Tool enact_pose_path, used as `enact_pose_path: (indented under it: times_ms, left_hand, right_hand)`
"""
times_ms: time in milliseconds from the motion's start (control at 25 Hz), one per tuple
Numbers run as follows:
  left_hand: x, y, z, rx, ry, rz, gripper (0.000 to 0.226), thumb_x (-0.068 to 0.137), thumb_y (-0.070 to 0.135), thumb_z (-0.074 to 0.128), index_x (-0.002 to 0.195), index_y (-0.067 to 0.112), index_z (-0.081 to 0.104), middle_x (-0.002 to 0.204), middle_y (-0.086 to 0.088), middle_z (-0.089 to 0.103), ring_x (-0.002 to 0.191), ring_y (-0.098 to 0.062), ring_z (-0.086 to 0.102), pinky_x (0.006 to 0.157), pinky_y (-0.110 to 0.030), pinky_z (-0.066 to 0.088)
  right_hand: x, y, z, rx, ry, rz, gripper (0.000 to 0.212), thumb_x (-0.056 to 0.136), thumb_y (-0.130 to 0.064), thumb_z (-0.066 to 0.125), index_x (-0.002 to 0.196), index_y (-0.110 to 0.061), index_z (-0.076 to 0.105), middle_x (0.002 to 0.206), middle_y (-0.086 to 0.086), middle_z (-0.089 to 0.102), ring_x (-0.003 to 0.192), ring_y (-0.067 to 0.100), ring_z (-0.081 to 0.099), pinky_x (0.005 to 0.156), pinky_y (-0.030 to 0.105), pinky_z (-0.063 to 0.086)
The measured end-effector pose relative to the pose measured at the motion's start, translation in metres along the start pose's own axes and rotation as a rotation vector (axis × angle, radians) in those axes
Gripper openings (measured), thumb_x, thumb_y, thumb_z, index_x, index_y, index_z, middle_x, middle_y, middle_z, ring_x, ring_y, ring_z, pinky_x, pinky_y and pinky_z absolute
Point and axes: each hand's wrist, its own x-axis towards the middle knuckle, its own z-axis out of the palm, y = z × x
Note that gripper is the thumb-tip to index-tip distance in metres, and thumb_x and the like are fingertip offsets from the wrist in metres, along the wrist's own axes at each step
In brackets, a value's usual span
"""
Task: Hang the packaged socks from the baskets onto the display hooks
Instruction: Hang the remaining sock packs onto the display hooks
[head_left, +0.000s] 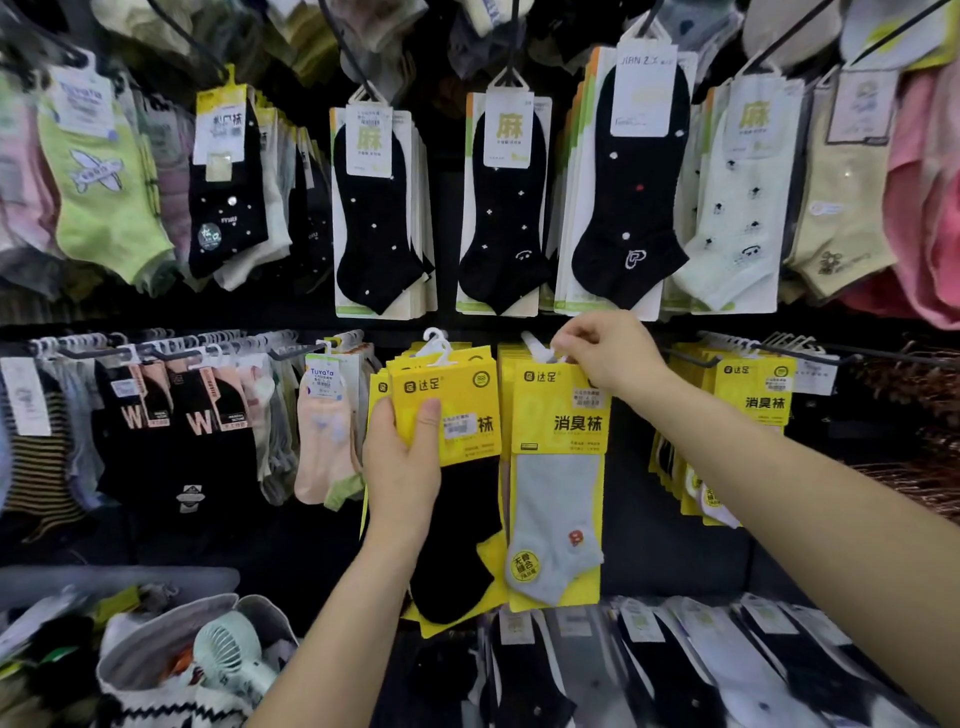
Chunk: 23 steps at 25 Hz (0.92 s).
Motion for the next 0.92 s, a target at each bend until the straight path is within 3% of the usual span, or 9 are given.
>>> enact_pose_path:
  times_ms: [160, 240, 360, 480, 560, 640, 760, 920]
  left_hand:
    - [-0.001, 0.001, -0.006, -0.003, 0.005, -0.007, 0.009, 0.093, 0.026, 0.054, 0.089, 0.035, 0.055, 0.093, 0.014, 0.064, 0.086, 0.002, 0.062, 0.068, -0.015, 0.052]
    - [-0.001, 0.002, -0.007, -0.016, -0.003, -0.028, 0.008, 0.093, 0.025, 0.055, 0.091, 0.033, 0.056, 0.094, 0.011, 0.065, 0.087, 0.000, 0.064, 0.068, -0.017, 0.054]
    - [-0.001, 0.002, -0.004, -0.007, -0.021, -0.062, 0.003, 0.092, 0.026, 0.056, 0.094, 0.026, 0.057, 0.097, 0.005, 0.067, 0.093, -0.014, 0.065, 0.077, -0.031, 0.054]
    - [-0.005, 0.006, 0.003, 0.003, -0.042, -0.074, 0.005, 0.089, 0.026, 0.061, 0.086, 0.025, 0.057, 0.089, 0.007, 0.067, 0.086, -0.015, 0.064, 0.074, -0.027, 0.054]
    - [-0.010, 0.009, 0.011, -0.007, -0.060, -0.079, 0.009, 0.086, 0.025, 0.065, 0.082, 0.024, 0.057, 0.086, 0.006, 0.068, 0.084, -0.016, 0.065, 0.073, -0.028, 0.054]
    - [-0.014, 0.010, 0.018, -0.012, -0.076, -0.076, 0.011, 0.084, 0.025, 0.067, 0.080, 0.023, 0.057, 0.084, 0.007, 0.068, 0.081, -0.013, 0.065, 0.071, -0.027, 0.053]
    - [-0.019, 0.010, 0.026, -0.003, -0.080, -0.092, 0.015, 0.085, 0.030, 0.066, 0.075, 0.024, 0.055, 0.078, 0.010, 0.064, 0.073, -0.005, 0.061, 0.066, -0.019, 0.049]
    - [-0.015, 0.005, 0.020, 0.007, -0.024, -0.124, 0.030, 0.095, 0.030, 0.050, 0.070, 0.014, 0.044, 0.069, 0.001, 0.049, 0.064, -0.013, 0.044, 0.062, -0.030, 0.038]
  right_hand:
    - [0.002, 0.005, 0.014, -0.023, -0.024, 0.027, 0.012, 0.087, -0.022, 0.063, 0.078, -0.018, 0.070, 0.073, -0.008, 0.065, 0.080, 0.012, 0.062, 0.068, 0.024, 0.049]
    - [0.003, 0.009, 0.014, -0.012, -0.023, 0.039, 0.011, 0.086, -0.023, 0.063, 0.080, -0.018, 0.071, 0.075, -0.007, 0.066, 0.082, 0.012, 0.063, 0.071, 0.027, 0.052]
    - [-0.003, 0.010, 0.009, -0.057, 0.075, 0.023, 0.007, 0.086, -0.026, 0.062, 0.080, -0.023, 0.064, 0.071, -0.012, 0.059, 0.070, 0.004, 0.056, 0.059, 0.019, 0.042]
    - [-0.020, 0.003, 0.005, 0.012, 0.195, -0.082, 0.019, 0.087, -0.037, 0.059, 0.073, -0.024, 0.059, 0.065, -0.010, 0.054, 0.059, -0.001, 0.050, 0.052, 0.013, 0.033]
    - [-0.032, -0.006, 0.004, 0.044, 0.107, -0.131, 0.025, 0.084, -0.046, 0.060, 0.074, -0.023, 0.061, 0.067, -0.009, 0.057, 0.060, -0.002, 0.053, 0.051, 0.012, 0.037]
    - [-0.041, -0.011, 0.005, 0.017, -0.007, -0.094, 0.027, 0.078, -0.050, 0.066, 0.079, -0.024, 0.061, 0.073, -0.008, 0.061, 0.066, 0.003, 0.057, 0.057, 0.019, 0.046]
    - [-0.047, -0.006, 0.002, 0.019, -0.035, -0.035, 0.018, 0.079, -0.041, 0.070, 0.075, -0.025, 0.061, 0.071, -0.009, 0.061, 0.066, 0.003, 0.055, 0.058, 0.018, 0.042]
    - [-0.050, 0.015, -0.011, 0.064, -0.060, 0.031, 0.012, 0.086, -0.032, 0.064, 0.078, -0.022, 0.066, 0.069, -0.009, 0.057, 0.065, 0.005, 0.049, 0.058, 0.019, 0.037]
